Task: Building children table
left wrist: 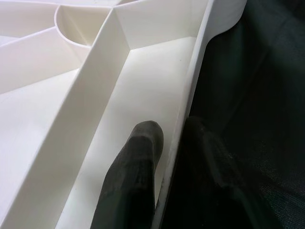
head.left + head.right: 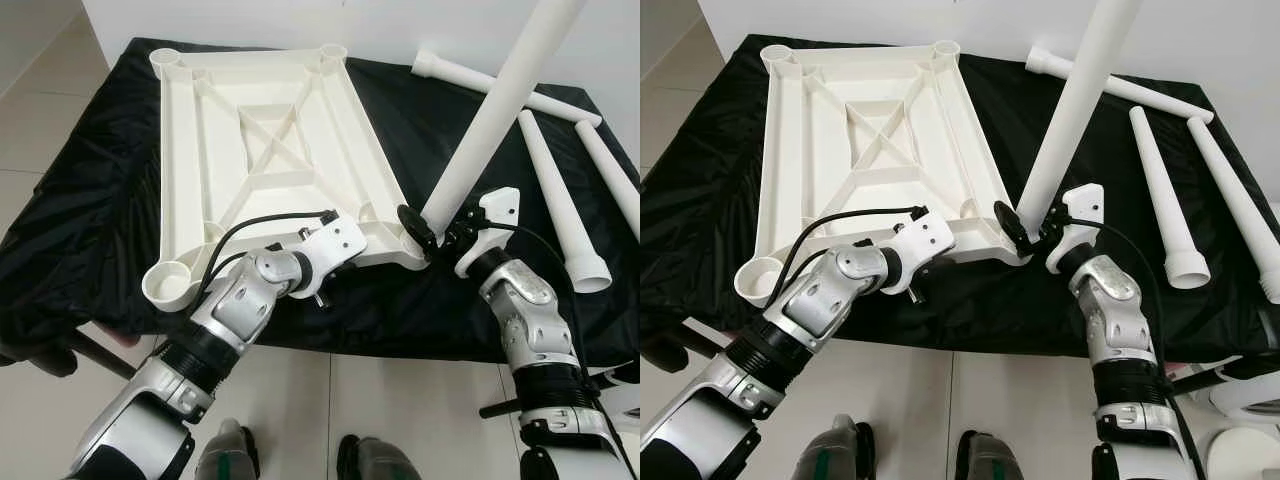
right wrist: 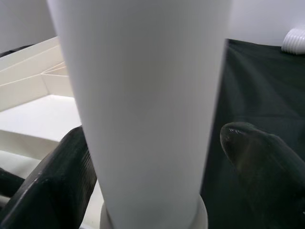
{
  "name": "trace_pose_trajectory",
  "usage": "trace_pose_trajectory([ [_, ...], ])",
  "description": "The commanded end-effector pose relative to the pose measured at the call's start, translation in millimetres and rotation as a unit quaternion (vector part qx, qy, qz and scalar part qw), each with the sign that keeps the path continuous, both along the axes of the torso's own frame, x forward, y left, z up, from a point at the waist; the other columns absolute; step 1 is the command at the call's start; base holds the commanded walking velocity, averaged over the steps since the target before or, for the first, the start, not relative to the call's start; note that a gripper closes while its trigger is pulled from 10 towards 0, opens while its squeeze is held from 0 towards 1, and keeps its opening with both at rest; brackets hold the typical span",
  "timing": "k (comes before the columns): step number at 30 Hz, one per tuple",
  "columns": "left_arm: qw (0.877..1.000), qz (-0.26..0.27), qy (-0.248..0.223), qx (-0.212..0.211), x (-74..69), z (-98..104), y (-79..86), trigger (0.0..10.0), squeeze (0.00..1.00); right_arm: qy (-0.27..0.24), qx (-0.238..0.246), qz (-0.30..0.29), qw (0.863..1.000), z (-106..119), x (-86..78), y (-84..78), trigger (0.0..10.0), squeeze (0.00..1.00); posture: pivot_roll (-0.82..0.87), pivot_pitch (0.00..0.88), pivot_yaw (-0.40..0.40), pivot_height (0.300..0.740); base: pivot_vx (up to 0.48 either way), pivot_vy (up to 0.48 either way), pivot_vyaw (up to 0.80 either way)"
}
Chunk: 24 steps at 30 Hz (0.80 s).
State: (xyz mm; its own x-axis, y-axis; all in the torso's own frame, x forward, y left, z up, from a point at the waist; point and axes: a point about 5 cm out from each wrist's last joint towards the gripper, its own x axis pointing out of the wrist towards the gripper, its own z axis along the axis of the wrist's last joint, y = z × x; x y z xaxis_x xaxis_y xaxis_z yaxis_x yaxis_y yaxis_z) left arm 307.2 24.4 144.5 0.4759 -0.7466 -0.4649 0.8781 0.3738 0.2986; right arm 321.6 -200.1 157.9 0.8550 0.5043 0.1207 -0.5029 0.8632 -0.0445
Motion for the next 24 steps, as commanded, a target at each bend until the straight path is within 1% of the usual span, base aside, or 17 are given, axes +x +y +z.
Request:
trace_pose_trajectory([
  [1, 1.0, -0.03, 0.001, -0.003, -4.3, 3.3, -8.7, 10.0, 0.0, 0.004, 0.005, 0.01, 1.0, -1.3, -0.9, -4.4, 10.0, 0.0, -0.02, 0.094, -0.033, 0.74, 0.0, 0.0, 0.0],
  [6, 1.0, -0.03, 0.0, -0.003, -4.1, 3.4, -8.9, 10.0, 0.0, 0.009, 0.002, 0.026, 1.0, -3.1, -1.5, -8.0, 10.0, 0.0, -0.02, 0.094, -0.033, 0.74, 0.0, 0.0, 0.0],
  [7, 1.0, -0.03, 0.0, -0.003, -4.4, 3.4, -9.0, 10.0, 0.0, 0.009, 0.001, 0.031, 0.999, -3.2, -1.3, -8.9, 6.4, 0.0, -0.02, 0.093, -0.033, 0.74, 0.0, 0.0, 0.0],
  [8, 1.0, -0.03, 0.0, -0.003, -4.4, 3.4, -9.0, 10.0, 0.0, 0.009, 0.001, 0.031, 0.999, -3.2, -1.3, -8.9, 6.4, 0.0, -0.02, 0.093, -0.033, 0.74, 0.0, 0.0, 0.0],
  [9, 1.0, -0.031, 0.0, -0.003, -4.7, 3.5, -9.3, 10.0, 0.0, 0.008, 0.001, 0.036, 0.999, -3.2, -1.1, -9.5, 3.9, 0.0, -0.02, 0.091, -0.033, 0.74, 0.0, 0.0, 0.0],
  [10, 0.999, -0.032, 0.0, -0.003, -5.0, 3.4, -9.4, 10.0, 0.0, 0.007, 0.002, 0.039, 0.999, -3.2, -0.6, -10.1, 2.7, 0.0, -0.02, 0.09, -0.033, 0.74, 0.0, 0.0, 0.0],
  [11, 0.999, -0.032, 0.0, -0.003, -5.0, 3.3, -9.5, 10.0, 0.0, 0.006, 0.003, 0.04, 0.999, -2.8, -0.3, -10.5, 1.2, 0.0, -0.02, 0.089, -0.033, 0.74, 0.0, 0.0, 0.0],
  [12, 0.999, -0.032, 0.0, -0.003, -5.0, 3.3, -9.5, 10.0, 0.0, 0.006, 0.003, 0.04, 0.999, -2.8, -0.3, -10.5, 1.2, 0.0, -0.02, 0.089, -0.033, 0.74, 0.0, 0.0, 0.0],
  [13, 0.999, -0.032, 0.0, -0.003, -5.1, 3.2, -9.5, 10.0, 0.0, 0.005, 0.002, 0.042, 0.999, -2.6, 0.1, -11.1, 0.0, 0.0, -0.02, 0.088, -0.033, 0.74, 0.0, 0.0, 0.0],
  [19, 0.999, -0.034, 0.0, -0.003, -5.5, 3.1, -11.2, 10.0, 0.0, 0.0, 0.002, 0.043, 0.999, -0.4, 0.9, -13.1, 0.0, 0.0, -0.02, 0.082, -0.035, 0.74, 0.0, 0.0, 0.0],
  [24, 0.999, -0.036, 0.0, -0.004, -6.1, 2.9, -12.2, 10.0, 0.0, 0.0, 0.01, 0.045, 0.999, -0.4, -0.4, -11.3, 0.0, 0.0, -0.02, 0.079, -0.037, 0.74, 0.0, 0.0, 0.0],
])
